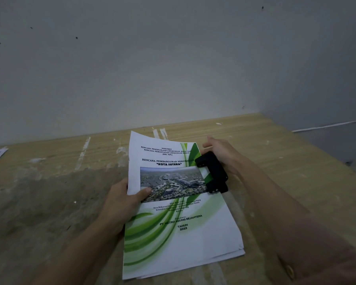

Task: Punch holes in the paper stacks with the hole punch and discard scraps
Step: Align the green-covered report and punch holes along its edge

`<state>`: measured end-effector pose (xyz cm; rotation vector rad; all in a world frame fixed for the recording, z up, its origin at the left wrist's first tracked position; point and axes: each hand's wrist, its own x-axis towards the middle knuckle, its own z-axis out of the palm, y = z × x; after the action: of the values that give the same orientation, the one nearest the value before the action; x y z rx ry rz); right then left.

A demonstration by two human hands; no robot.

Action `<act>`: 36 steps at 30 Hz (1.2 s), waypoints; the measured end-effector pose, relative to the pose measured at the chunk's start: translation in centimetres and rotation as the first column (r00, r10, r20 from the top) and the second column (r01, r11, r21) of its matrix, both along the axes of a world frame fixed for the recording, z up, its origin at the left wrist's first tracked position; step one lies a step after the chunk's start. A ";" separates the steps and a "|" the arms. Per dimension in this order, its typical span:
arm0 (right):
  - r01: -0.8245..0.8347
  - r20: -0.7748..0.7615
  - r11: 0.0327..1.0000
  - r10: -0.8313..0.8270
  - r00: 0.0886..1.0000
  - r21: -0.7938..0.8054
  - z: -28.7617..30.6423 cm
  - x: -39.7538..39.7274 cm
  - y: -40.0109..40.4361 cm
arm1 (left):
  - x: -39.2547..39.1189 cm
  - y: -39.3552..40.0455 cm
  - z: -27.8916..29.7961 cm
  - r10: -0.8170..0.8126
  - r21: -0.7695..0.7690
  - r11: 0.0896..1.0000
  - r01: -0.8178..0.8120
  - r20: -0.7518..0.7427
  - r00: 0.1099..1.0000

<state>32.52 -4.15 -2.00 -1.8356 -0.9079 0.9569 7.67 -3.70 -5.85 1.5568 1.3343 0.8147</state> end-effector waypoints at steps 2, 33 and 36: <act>-0.018 0.019 1.000 0.018 1.000 -0.012 0.1 0.0 0.0 | 0.1 0.1 -0.1 0.005 -0.015 1.000 -0.005 0.010 1.000; -0.171 0.610 0.957 -0.007 0.793 0.233 1.3 -5.1 -2.0 | -6.4 0.8 2.2 0.201 0.054 0.976 -0.210 0.134 0.970; -0.223 0.154 0.946 0.190 0.970 0.236 3.2 -8.7 -2.5 | -6.9 0.9 3.9 0.223 0.085 0.965 -0.247 0.228 0.948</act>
<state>23.83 -6.64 1.15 -1.6210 -1.2634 0.8115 0.74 -2.84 -1.98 1.3627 1.3470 1.1921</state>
